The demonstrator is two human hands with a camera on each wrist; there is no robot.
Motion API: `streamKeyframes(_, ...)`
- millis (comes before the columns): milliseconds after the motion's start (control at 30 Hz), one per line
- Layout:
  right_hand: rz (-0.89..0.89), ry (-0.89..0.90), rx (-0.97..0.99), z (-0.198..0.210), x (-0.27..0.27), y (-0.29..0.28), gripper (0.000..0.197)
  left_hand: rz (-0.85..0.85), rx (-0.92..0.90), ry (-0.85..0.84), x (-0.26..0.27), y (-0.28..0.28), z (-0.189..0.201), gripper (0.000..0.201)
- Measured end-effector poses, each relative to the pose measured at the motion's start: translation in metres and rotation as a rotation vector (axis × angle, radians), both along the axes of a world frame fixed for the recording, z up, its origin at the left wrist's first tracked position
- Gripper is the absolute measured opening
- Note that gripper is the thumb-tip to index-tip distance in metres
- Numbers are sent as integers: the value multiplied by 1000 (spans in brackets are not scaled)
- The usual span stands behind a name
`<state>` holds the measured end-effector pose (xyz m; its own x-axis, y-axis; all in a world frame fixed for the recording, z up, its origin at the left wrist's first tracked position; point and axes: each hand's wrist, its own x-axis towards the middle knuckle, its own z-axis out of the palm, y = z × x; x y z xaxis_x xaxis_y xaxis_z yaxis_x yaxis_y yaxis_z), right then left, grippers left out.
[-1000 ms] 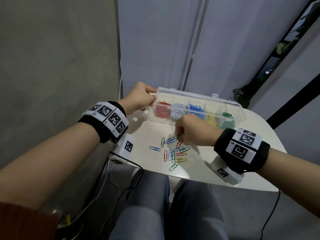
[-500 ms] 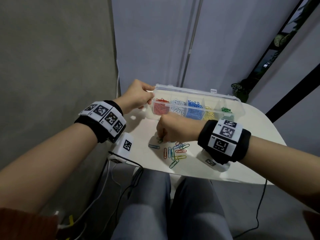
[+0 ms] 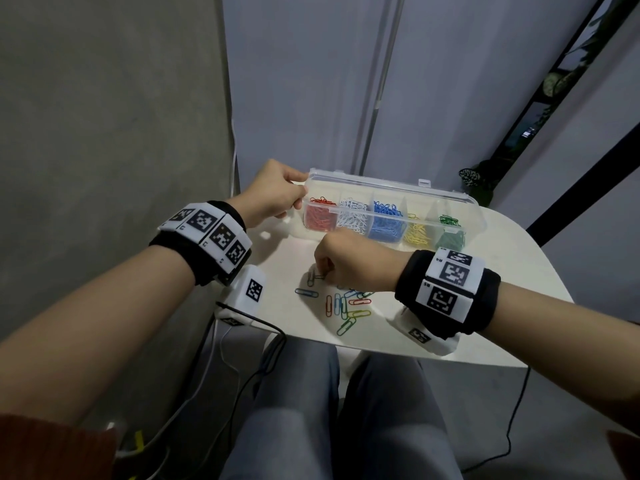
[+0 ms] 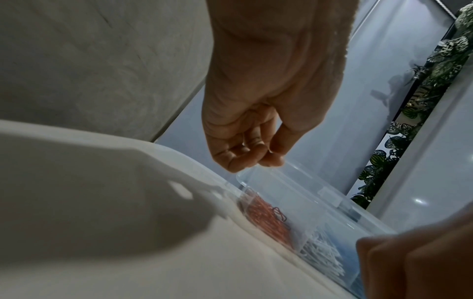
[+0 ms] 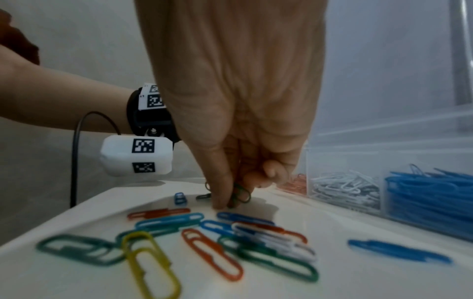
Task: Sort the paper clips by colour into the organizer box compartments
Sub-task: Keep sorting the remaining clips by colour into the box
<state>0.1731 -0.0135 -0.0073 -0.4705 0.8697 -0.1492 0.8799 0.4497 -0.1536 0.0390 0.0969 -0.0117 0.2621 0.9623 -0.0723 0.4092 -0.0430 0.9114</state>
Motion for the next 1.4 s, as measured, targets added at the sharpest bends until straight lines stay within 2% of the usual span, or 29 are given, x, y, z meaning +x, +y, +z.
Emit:
streamKeyframes(133,-145,203,-37,14,19,-1,5,-4,-6,-11,0,1,-1,36)
streamKeyframes(200,-262,341,52,32,44,0,12,-5,-7,-8,-1,3,-1,37)
streamKeyframes(300,-529,496,232,57,97,3,7,-7,-2,-2,-1,6,-3,37)
streamKeyframes(400,-737,487,351,62,145,9,5,-6,-2,-5,-1,8,-5,36)
streamKeyframes(533,-851,365,293,55,169,12,16,-8,4,-11,-1,7,-6,35)
streamKeyframes(633,-783,375,321,50,157,4,27,-6,11,-6,-1,5,-4,34)
streamKeyframes(700,-649,374,301,49,138,-8,24,-11,14,5,-1,4,-3,34)
streamKeyframes(800,-411,354,169,38,104,-27,25,-1,26,39,-5,2,-3,39)
streamKeyframes(900,-251,270,23,22,85,-38,30,73,178,164,-15,-6,-7,41)
streamKeyframes(967,-215,182,-10,15,81,-37,31,79,315,245,-26,-17,-7,29)
streamKeyframes(1033,-219,112,-19,10,82,-36,25,-33,366,335,-38,-34,-3,20)
streamKeyframes(1133,-194,19,-31,0,79,-39,15,-335,309,550,-50,-56,-1,32)
streamKeyframes(1233,-167,45,-68,-5,67,-46,16,-538,259,720,-45,-68,-6,39)
streamKeyframes(1400,-137,113,-105,-1,50,-52,43,-617,306,665,-17,-73,-10,28)
